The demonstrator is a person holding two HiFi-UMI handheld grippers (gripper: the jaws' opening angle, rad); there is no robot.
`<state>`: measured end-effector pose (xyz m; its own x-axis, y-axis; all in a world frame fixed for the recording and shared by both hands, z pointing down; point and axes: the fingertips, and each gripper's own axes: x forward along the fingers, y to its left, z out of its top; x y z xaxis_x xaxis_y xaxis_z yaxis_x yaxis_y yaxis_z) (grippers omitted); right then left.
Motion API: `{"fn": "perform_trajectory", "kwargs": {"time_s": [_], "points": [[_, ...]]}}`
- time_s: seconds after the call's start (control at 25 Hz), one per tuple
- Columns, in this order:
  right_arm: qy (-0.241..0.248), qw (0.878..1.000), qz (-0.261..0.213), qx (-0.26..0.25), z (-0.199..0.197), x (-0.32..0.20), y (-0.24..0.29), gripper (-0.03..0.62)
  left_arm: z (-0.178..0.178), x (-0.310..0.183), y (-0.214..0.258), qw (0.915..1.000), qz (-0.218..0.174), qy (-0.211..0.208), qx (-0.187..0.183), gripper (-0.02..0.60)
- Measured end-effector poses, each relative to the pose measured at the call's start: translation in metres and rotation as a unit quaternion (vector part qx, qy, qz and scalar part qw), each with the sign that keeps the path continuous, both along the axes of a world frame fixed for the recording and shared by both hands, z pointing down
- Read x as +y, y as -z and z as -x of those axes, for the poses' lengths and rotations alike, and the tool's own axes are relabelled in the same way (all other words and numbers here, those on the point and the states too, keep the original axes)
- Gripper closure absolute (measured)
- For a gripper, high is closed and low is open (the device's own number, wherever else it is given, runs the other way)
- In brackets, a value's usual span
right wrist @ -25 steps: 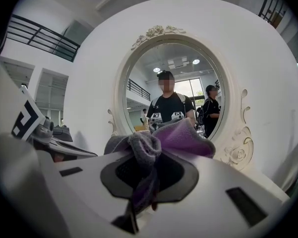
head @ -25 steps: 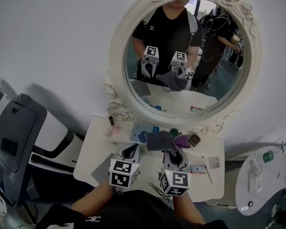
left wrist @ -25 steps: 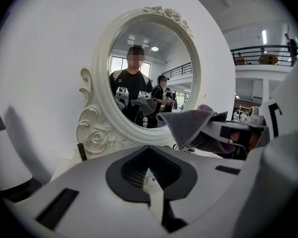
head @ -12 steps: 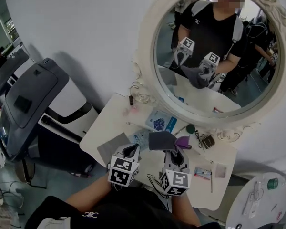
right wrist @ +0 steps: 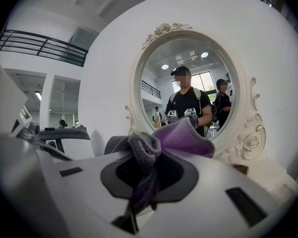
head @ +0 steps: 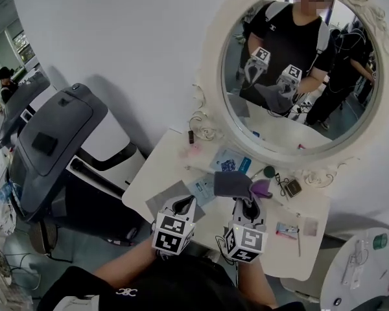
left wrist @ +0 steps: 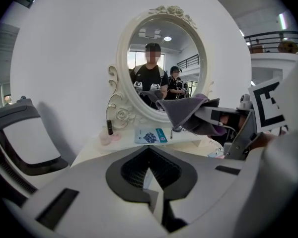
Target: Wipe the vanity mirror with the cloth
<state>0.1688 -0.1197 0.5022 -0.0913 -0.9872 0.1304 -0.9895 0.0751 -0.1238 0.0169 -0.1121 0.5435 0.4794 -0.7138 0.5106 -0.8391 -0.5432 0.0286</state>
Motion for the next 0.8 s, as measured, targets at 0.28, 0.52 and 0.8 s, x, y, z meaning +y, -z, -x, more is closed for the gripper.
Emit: {"fn": "perform_trajectory", "kwargs": {"time_s": [0.28,0.52,0.8], "points": [[-0.025,1.0,-0.006,0.005,0.003,0.006,0.008,0.543,-0.004,-0.005,0.011,0.9992,-0.019,-0.035,0.008,0.583],[-0.032,0.999,-0.02,0.016,0.007,-0.005,0.02,0.543,0.002,-0.018,0.016,0.9989,-0.025,-0.032,0.023,0.583],[-0.029,0.999,-0.022,0.027,0.013,-0.011,0.026,0.543,0.003,-0.027,0.022,0.9983,-0.031,-0.035,0.033,0.583]]}}
